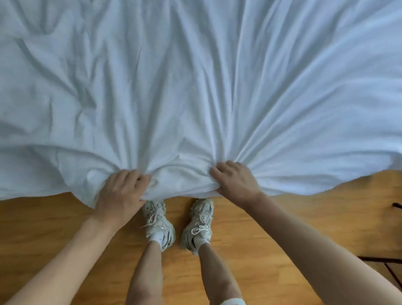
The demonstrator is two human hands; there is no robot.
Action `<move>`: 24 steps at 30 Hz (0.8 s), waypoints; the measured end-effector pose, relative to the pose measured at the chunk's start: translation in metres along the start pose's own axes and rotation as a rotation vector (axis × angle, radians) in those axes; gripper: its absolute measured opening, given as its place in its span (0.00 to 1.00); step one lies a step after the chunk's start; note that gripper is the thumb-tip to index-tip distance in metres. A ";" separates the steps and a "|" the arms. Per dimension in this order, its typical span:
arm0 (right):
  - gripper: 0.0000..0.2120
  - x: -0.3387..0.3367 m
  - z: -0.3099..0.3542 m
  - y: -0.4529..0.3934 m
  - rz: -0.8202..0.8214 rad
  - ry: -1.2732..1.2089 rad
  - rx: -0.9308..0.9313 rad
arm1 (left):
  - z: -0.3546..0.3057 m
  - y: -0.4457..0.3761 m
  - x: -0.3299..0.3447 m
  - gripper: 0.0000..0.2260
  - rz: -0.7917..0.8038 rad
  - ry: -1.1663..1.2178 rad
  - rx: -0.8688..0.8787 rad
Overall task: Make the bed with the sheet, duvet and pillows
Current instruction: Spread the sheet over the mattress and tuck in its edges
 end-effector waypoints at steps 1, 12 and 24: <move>0.18 0.014 0.010 0.003 0.084 0.055 -0.041 | 0.000 0.004 0.009 0.10 0.125 -0.048 0.000; 0.19 0.022 0.081 -0.018 0.068 -0.004 -0.101 | 0.035 0.041 0.001 0.10 0.274 0.142 -0.131; 0.28 0.012 0.247 -0.178 -0.316 -0.172 -0.082 | 0.266 0.106 -0.048 0.28 0.002 0.024 -0.670</move>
Point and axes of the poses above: each hand's wrist, its own y-axis away from the middle knuckle, its own x-axis out of the palm, z = x × y, the point moved 4 cm from there along -y, towards the middle knuckle, and after that the axes turned 7 degrees about z, right-handed, at the moved point
